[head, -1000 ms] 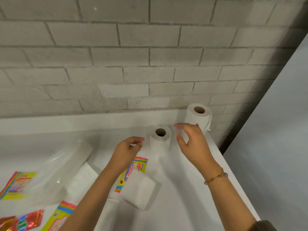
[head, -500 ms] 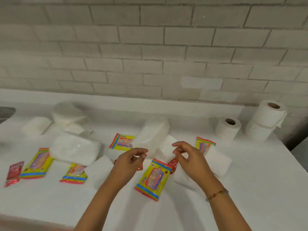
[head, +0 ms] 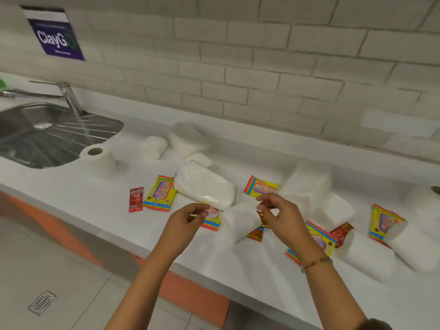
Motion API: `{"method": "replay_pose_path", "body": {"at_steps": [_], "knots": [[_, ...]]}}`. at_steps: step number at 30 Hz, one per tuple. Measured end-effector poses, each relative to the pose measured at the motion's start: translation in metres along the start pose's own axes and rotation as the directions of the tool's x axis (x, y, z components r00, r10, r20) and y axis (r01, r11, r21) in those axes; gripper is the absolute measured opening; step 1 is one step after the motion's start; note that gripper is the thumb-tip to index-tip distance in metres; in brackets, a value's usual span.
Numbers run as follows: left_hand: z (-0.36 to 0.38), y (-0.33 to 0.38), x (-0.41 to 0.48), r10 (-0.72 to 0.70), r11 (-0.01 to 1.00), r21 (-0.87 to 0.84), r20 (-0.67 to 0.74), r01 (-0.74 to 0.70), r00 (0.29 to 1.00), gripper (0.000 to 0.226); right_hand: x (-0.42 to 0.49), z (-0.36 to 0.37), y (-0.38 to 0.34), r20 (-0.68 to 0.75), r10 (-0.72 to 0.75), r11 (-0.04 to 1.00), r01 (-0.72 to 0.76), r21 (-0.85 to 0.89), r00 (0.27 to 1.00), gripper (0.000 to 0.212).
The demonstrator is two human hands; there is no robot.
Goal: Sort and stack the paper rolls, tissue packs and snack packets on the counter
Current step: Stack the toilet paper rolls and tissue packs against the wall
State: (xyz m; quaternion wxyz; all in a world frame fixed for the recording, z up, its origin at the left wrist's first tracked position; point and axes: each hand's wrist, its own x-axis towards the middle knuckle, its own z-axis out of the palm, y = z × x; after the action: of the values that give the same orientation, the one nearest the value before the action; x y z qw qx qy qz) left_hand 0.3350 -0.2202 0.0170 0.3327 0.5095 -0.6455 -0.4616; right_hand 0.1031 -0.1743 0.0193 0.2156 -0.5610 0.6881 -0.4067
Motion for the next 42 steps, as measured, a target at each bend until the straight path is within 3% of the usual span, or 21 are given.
{"method": "replay_pose_path", "body": {"at_steps": [11,20,27,30,33,37,42], "knots": [[-0.069,-0.02,0.089,-0.032,0.998,0.051,-0.056,0.035,0.998,0.021,0.104,0.062,-0.029,0.019,-0.074,0.997,0.074,-0.002,0.997,0.018],[-0.124,-0.031,0.159,-0.002,0.999,0.051,-0.03,0.004,1.0,0.019,0.137,0.147,-0.063,0.206,-0.075,0.994,0.09,-0.06,0.976,0.018],[-0.195,-0.057,0.213,0.102,0.964,0.233,0.115,-0.126,0.988,0.021,0.154,0.217,-0.101,0.089,-0.016,0.997,0.023,-0.077,0.996,0.017],[-0.245,-0.078,0.245,0.145,0.849,0.5,0.091,-0.171,0.985,0.036,0.163,0.255,-0.114,0.036,0.034,0.994,-0.03,-0.105,0.999,0.012],[-0.296,-0.104,0.267,0.028,0.637,0.769,0.039,-0.048,0.999,0.07,0.167,0.289,-0.128,0.034,0.09,0.991,-0.086,-0.102,0.995,0.015],[-0.345,-0.144,0.278,0.025,0.671,0.741,0.004,-0.02,1.0,0.094,0.167,0.316,-0.148,0.065,0.116,0.988,-0.108,-0.115,0.991,0.017],[-0.361,-0.179,0.283,-0.085,0.716,0.698,0.046,0.028,0.995,0.112,0.168,0.329,-0.155,0.086,0.162,0.979,-0.15,-0.137,0.983,0.017]]}}
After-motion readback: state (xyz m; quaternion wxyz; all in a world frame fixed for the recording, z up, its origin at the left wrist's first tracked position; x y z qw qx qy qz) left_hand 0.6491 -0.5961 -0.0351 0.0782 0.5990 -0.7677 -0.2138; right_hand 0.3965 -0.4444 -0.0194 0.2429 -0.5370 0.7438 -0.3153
